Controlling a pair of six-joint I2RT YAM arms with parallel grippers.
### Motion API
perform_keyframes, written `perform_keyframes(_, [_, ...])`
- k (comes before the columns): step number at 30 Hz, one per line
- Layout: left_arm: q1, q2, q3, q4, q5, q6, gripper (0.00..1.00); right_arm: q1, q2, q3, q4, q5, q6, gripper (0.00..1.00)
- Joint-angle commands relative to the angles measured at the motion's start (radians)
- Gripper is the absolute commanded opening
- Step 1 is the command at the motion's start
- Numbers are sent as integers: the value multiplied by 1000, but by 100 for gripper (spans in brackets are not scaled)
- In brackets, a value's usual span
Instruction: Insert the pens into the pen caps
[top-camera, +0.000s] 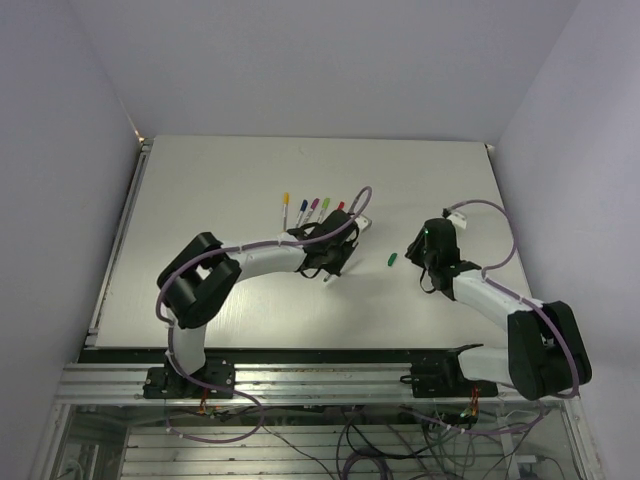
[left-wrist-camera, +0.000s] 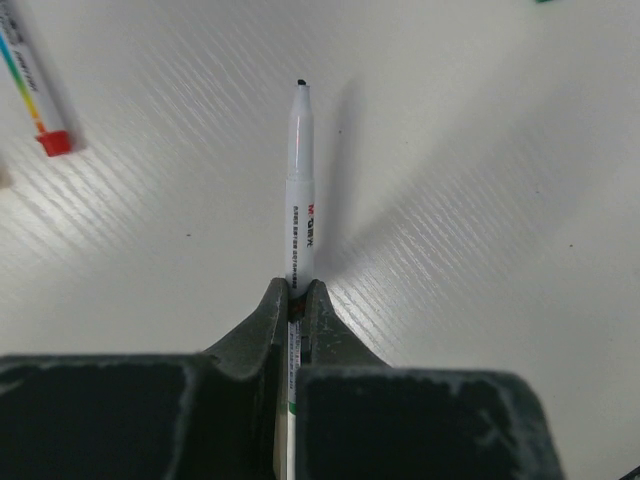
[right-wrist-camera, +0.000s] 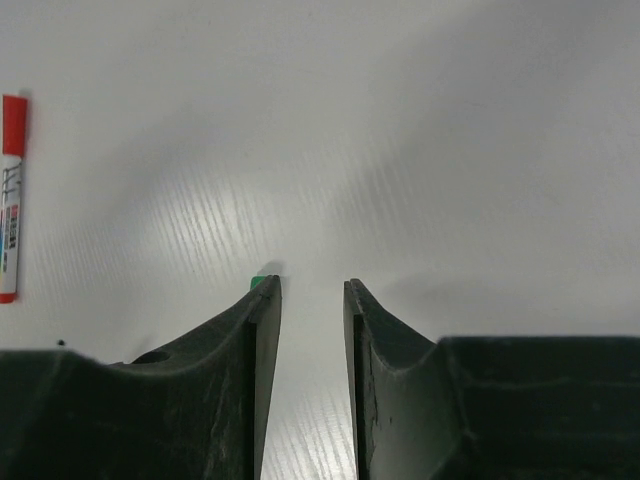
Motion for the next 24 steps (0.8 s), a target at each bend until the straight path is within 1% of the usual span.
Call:
perform_keyframes(1, [1,-93,-75,215,-26,49,7,14,47,52,-19,-49,-30,32])
perform_keyframes(6, [2,-163,-168,356,-27,70,7,41,96,71,-9,-66,-34,34])
perform_keyframes(12, [1,-224,-236,438,8,78,7,89,182,126,-39,-37,-30,37])
perform_keyframes(16, [1,-238,-257,468,27,81,7,108,210,150,-57,-12,-12,41])
perform_keyframes(24, [3,-234,-258,466,40,84,7,126,244,192,-121,61,11,41])
